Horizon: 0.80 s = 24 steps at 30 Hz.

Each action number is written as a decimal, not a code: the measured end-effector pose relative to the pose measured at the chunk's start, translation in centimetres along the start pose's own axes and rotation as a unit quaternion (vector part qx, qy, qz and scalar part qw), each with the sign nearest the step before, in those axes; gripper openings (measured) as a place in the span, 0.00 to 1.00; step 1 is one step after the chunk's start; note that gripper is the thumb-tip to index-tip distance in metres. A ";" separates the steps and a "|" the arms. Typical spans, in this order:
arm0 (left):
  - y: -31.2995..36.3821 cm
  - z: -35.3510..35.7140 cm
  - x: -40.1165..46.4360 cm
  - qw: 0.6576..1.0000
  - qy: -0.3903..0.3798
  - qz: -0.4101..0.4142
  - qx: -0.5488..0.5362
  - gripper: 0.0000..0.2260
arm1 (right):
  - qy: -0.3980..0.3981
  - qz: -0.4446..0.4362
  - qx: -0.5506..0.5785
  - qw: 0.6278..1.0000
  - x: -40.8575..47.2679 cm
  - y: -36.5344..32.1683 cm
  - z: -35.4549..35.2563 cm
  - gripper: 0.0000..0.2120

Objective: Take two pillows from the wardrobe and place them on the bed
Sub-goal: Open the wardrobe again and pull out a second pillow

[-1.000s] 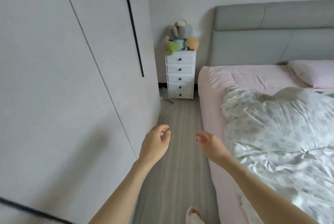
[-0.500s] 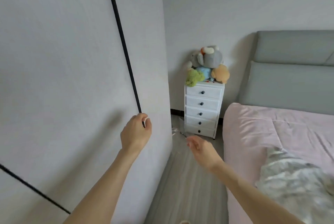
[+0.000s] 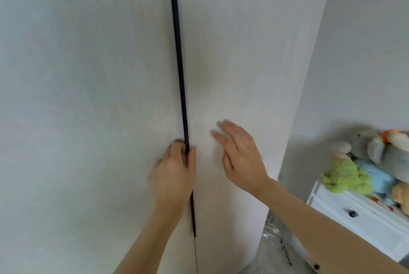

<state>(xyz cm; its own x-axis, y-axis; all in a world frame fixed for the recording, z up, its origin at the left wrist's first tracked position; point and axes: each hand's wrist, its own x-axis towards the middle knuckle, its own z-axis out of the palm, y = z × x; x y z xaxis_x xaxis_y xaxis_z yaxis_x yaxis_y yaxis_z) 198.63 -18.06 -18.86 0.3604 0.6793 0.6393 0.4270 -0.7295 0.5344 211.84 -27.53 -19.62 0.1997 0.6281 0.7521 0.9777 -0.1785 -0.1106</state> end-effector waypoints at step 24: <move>9.8 -7.7 -15.8 0.960 0.184 -0.158 0.141 0.04 | -0.162 -0.327 0.389 0.845 -5.0 0.2 -3.9 0.25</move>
<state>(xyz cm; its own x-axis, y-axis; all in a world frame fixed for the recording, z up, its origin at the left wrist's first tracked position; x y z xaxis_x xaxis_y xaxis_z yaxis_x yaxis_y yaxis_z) 190.78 -36.53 -19.47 -0.1202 0.7504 0.6499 0.6931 -0.4053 0.5961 210.74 -33.63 -20.91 -0.5172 0.5962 0.6141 0.6064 0.7616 -0.2288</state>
